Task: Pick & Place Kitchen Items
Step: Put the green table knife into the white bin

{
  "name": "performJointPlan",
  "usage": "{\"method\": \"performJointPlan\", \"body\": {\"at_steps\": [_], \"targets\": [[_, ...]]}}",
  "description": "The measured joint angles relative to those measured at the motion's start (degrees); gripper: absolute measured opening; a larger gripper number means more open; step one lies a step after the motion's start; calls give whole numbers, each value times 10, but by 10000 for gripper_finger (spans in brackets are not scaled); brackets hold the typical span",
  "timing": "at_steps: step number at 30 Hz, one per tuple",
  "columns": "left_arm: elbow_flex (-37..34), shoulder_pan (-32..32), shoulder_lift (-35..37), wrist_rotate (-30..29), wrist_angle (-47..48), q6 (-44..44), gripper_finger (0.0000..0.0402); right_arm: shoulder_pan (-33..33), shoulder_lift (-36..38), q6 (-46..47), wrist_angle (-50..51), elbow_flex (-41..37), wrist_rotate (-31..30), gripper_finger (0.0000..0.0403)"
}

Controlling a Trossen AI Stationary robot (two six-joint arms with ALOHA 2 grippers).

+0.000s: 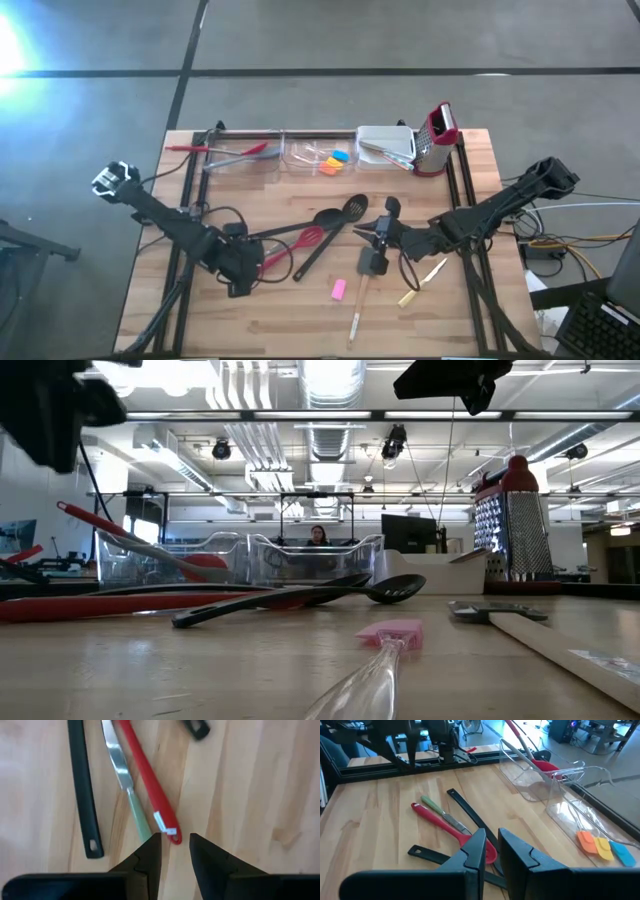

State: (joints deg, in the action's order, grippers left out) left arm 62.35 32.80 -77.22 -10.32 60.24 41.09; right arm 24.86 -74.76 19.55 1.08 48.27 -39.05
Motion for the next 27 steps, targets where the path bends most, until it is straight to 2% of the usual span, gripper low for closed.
{"method": "performJointPlan", "body": {"at_steps": [6, 14, 20, 27], "targets": [[-40, 0, -10, 4, -1, 41, 125, 0, 0, 0, 0, 0, 0, 43], [-63, 0, -12, 19, -16, 53, 157, 0, 0, 0, -1, -3, 0, 43], [-90, 0, -12, 24, -62, 54, 157, 0, 0, 0, -2, -4, 0, 43], [-108, 0, -12, 30, -73, 59, 158, 0, 0, 0, -1, -5, 0, 43]]}}
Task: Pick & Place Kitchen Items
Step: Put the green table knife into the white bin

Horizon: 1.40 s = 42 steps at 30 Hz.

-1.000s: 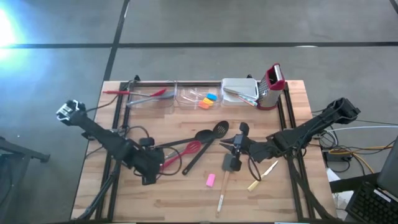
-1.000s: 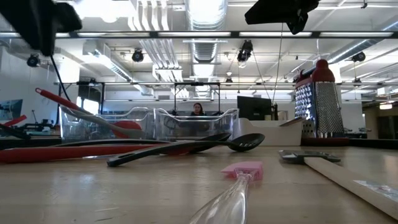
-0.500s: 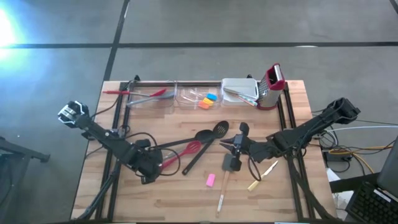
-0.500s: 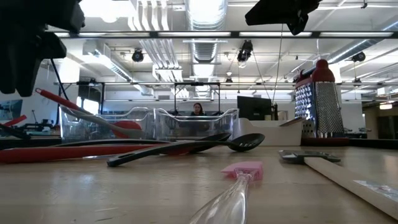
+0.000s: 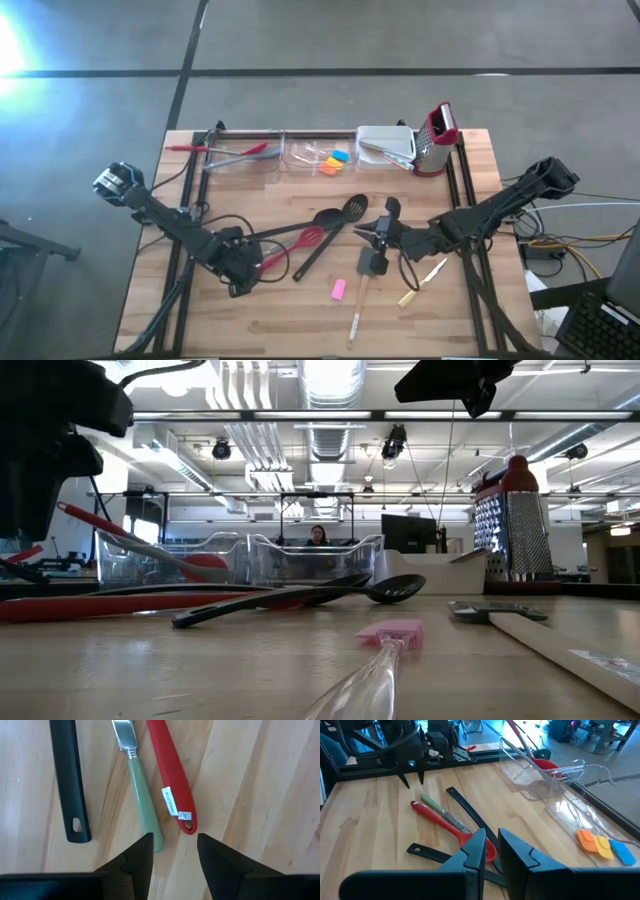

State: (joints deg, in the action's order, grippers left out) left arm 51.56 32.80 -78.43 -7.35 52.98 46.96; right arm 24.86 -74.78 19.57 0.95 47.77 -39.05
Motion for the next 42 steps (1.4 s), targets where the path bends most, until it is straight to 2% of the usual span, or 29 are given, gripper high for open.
{"method": "performJointPlan", "body": {"at_steps": [14, 22, 33, 37, 42], "targets": [[-80, -1, 0, -6, -63, 27, 157, 0, 0, 10, 0, 0, 0, 44], [-133, -1, 0, -24, -138, 31, 156, 0, 0, 10, 0, 0, 0, 44], [-178, 0, 2, -43, -165, 51, 153, 0, 0, 10, 0, 0, 0, 44], [-181, 0, 2, -41, -170, 48, 122, 0, 0, 10, 0, 0, 0, 43], [-183, -1, 1, -56, -165, 51, 47, 0, 0, 10, 0, 0, -1, 43]]}}
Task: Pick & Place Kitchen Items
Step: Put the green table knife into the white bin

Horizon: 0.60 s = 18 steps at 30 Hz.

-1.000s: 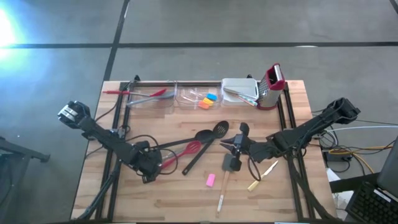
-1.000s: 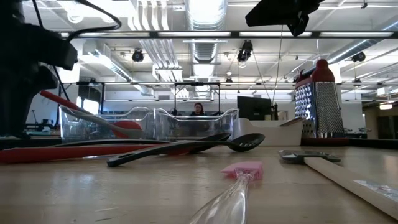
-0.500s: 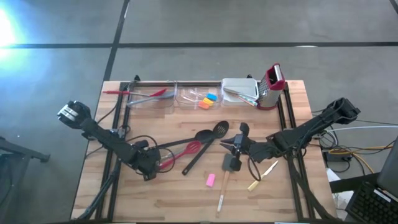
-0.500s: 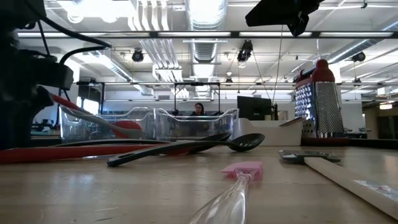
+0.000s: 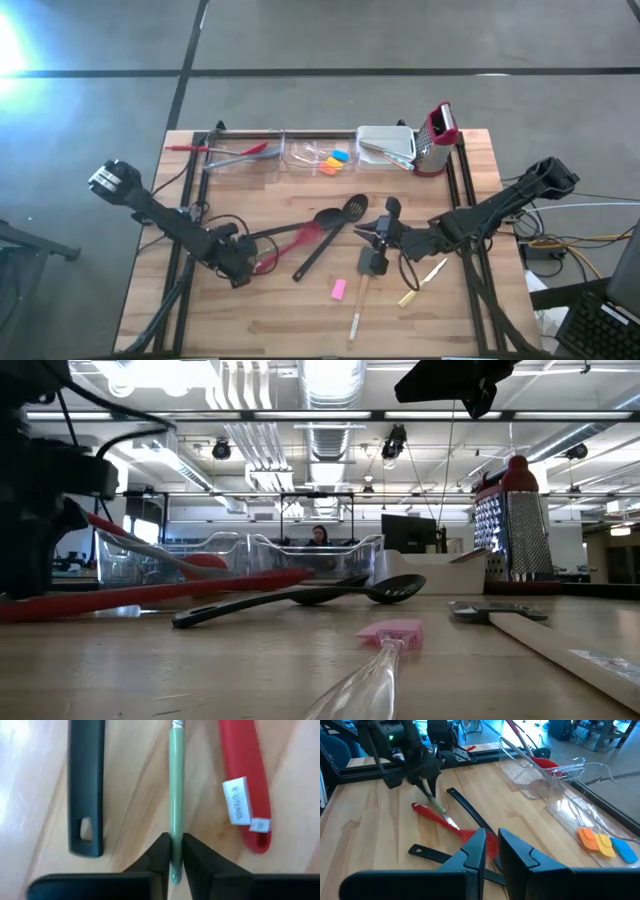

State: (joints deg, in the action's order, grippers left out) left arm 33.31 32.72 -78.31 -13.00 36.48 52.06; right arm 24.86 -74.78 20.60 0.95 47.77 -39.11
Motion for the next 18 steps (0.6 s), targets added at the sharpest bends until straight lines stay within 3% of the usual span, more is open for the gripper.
{"method": "performJointPlan", "body": {"at_steps": [2, 9, 18], "targets": [[-1, -1, 0, 0, 7, 2, 29, 0, 0, 0, 0, 0, 0, 43], [0, 0, 0, -1, 3, 1, 29, 0, 0, 0, 0, 0, 0, 43], [57, 0, -4, 78, 104, -36, 29, 0, 0, 3, 0, 0, 0, 43]]}}
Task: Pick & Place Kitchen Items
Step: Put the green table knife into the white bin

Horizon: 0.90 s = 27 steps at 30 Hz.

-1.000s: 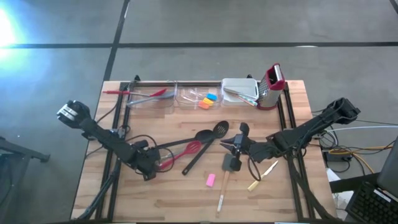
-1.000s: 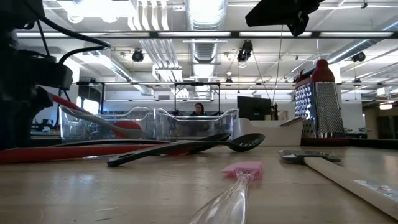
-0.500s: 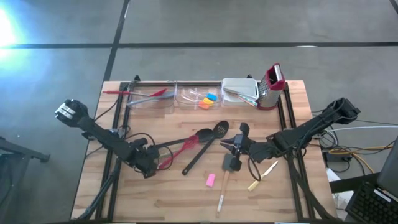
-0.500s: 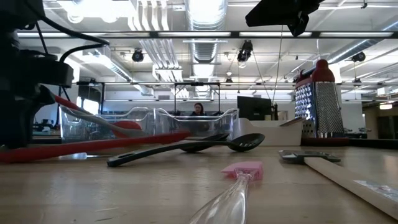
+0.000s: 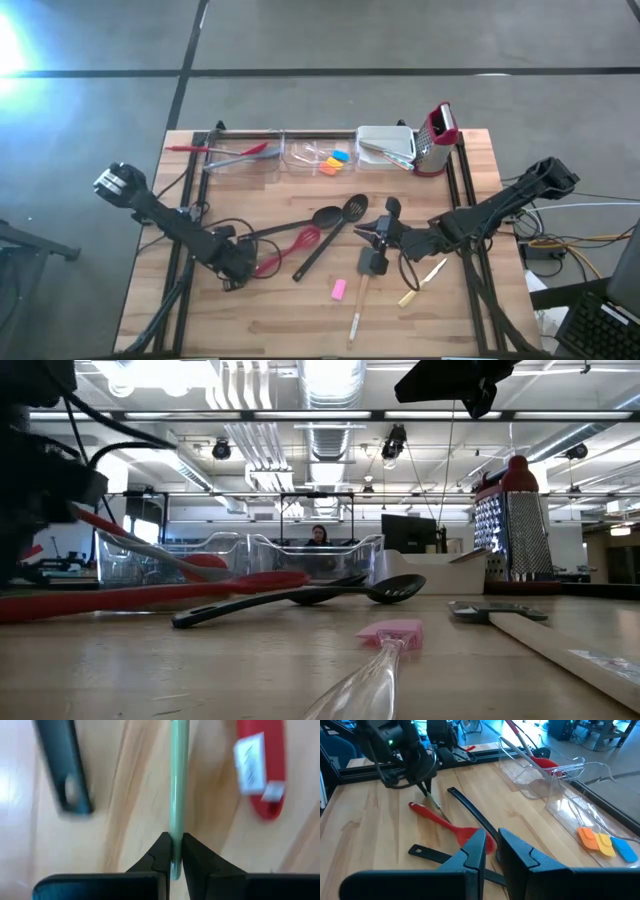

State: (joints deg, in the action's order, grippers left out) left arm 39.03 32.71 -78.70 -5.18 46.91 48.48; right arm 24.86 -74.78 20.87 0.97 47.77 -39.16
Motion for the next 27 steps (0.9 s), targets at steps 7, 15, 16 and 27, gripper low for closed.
{"method": "performJointPlan", "body": {"at_steps": [7, 15, 16, 27], "targets": [[110, 0, 1, 5, 230, -8, 29, 0, 0, 12, 0, 0, 0, 44], [209, 0, 3, -103, 325, 9, 29, 1, 0, 12, 2, -3, 0, 43], [215, 1, 3, -121, 323, 9, 29, 4, 3, 12, 3, -3, 0, 43], [181, 9, 27, -386, 174, 4, 29, 79, 39, -18, 12, -3, 0, 32]]}}
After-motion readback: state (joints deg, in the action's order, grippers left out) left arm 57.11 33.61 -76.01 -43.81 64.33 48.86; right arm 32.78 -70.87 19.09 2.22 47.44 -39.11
